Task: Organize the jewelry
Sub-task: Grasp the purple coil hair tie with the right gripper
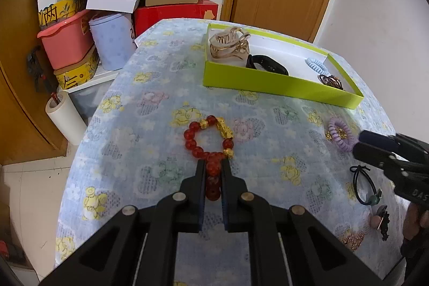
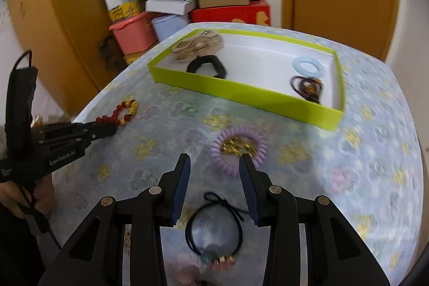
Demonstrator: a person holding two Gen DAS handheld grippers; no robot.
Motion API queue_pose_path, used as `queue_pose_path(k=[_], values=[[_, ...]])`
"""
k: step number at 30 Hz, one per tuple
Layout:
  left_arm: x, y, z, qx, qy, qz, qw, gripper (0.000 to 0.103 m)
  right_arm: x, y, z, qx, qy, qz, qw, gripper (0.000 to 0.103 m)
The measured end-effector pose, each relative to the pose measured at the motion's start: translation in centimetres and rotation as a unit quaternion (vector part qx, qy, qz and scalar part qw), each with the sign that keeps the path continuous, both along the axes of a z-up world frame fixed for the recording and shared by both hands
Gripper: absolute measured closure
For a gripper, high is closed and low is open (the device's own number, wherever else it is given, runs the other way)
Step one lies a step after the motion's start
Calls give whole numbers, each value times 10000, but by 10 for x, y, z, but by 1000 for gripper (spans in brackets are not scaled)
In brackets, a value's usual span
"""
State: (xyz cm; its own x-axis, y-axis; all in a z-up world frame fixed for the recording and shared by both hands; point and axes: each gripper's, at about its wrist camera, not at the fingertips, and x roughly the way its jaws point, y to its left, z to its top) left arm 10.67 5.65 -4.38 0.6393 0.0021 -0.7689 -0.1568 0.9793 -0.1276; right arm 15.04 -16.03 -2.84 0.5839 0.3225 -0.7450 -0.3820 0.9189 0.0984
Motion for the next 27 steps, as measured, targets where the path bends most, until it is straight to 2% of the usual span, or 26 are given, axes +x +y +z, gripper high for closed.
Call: queue_pose_path(k=[5, 8, 14, 27], values=[[1, 0, 0, -18, -4, -28, 10000, 93, 12, 11, -13, -383, 162, 247, 9988, 87], [1, 1, 0, -33, -9, -49, 10000, 93, 14, 14, -18, -551, 206, 299, 9978, 92], [-1, 2, 0, -83, -6, -47, 10000, 93, 7, 17, -17, -793, 59, 352, 9962, 94], [-21, -10, 22, -130, -235, -236, 9994, 93, -28, -11, 26, -87, -311, -38, 9995, 94]])
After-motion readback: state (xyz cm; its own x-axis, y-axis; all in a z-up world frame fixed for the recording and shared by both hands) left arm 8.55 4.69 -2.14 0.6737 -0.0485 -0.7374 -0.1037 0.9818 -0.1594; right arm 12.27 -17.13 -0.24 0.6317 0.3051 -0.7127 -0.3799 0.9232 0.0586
